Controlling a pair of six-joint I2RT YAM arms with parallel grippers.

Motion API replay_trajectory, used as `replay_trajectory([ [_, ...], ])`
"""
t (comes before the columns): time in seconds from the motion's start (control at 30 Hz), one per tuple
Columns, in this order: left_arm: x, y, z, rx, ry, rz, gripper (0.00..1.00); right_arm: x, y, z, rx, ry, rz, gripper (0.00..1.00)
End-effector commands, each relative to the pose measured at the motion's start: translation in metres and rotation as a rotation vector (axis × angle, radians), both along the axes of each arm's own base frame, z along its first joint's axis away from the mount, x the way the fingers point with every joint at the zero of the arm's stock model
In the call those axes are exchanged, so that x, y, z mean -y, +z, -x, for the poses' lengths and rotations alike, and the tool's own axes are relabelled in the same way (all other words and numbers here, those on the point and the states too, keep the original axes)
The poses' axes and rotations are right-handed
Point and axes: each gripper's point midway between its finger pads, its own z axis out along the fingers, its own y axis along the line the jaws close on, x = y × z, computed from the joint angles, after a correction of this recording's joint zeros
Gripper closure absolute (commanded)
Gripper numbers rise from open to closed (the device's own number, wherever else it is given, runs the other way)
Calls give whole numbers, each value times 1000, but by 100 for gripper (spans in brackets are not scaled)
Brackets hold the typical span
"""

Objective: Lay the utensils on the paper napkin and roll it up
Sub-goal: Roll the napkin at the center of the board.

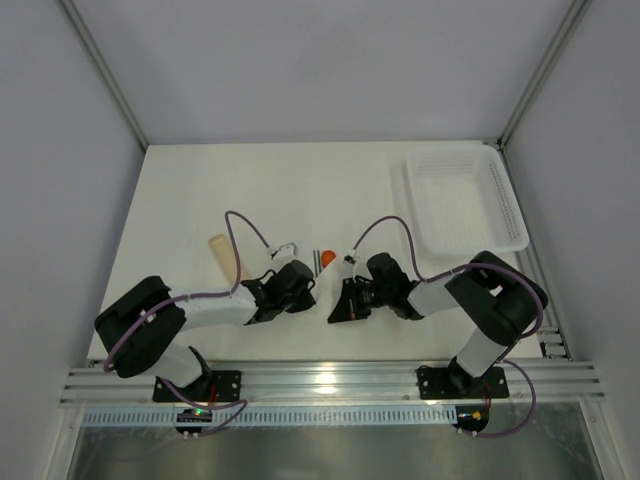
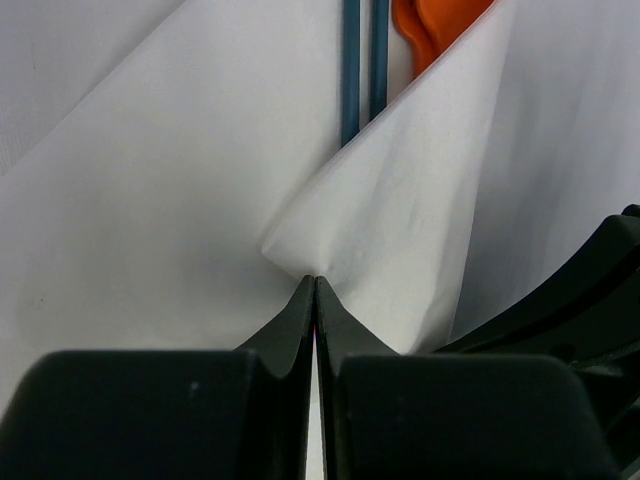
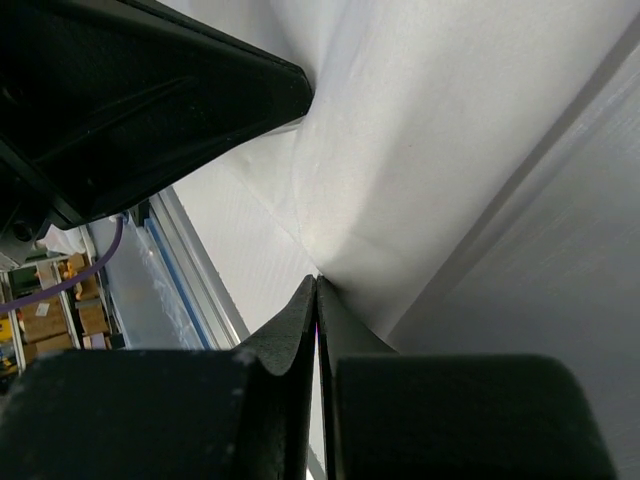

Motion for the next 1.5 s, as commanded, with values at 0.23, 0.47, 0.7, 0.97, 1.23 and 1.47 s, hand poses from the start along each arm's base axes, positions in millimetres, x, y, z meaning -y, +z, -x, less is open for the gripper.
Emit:
replay_trajectory([
  [0.23, -8, -12, 6, -35, 6, -39, 100, -4, 41, 1, 128, 62, -113, 96],
  [0.47, -7, -12, 6, -38, 6, -34, 100, -3, 87, -12, 230, 10, -188, 96],
  [0.7, -6, -10, 8, -37, -2, -24, 100, -1, 60, -33, 82, -69, -226, 96],
  [0.97, -6, -11, 10, -40, -6, -19, 100, -11, 48, -41, 45, -64, -282, 97],
  [1.23, -12, -16, 15, -46, 21, -20, 100, -8, 32, -46, 35, -89, -218, 97],
  [1.47, -15, -18, 19, -52, 36, -27, 100, -9, 15, -52, 8, -107, -176, 97],
])
